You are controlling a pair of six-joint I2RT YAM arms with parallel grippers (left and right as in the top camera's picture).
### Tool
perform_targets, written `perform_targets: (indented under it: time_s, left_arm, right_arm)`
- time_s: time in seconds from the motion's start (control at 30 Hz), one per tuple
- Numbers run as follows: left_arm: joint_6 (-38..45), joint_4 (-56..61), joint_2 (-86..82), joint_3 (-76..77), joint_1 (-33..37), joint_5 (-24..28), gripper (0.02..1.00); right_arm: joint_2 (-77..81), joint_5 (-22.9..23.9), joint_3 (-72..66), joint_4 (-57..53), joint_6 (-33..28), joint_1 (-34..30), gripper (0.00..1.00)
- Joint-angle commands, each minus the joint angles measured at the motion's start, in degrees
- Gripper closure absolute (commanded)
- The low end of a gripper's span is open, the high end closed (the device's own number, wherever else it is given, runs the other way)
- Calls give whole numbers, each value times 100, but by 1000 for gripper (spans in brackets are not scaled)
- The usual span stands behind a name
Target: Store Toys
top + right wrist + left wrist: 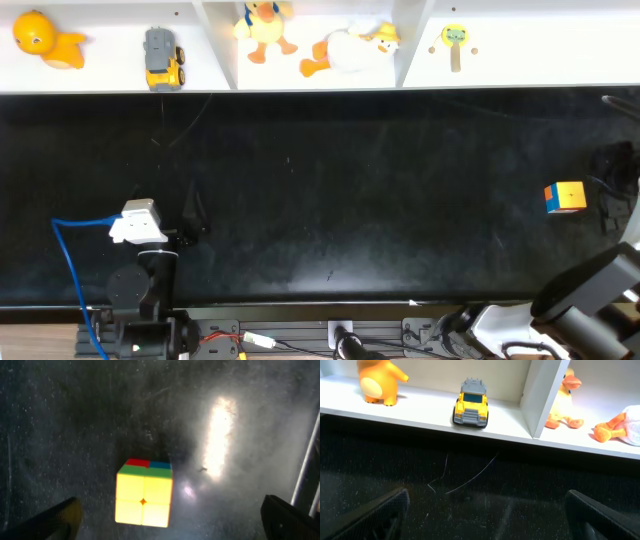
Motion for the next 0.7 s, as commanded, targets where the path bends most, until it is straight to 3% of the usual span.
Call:
perform_targets:
  time_s: [0.03, 0.33, 0.7]
  left_arm:
    - [39, 9, -70, -37, -26, 11, 20]
    - [39, 9, -70, -37, -26, 11, 20]
    - [39, 9, -70, -37, -26, 11, 20]
  right_arm:
    - [63, 197, -251, 251, 22, 275, 25]
    - [66, 439, -903, 831, 487, 638, 25]
    - [68, 549, -1410, 1513, 566, 640, 38]
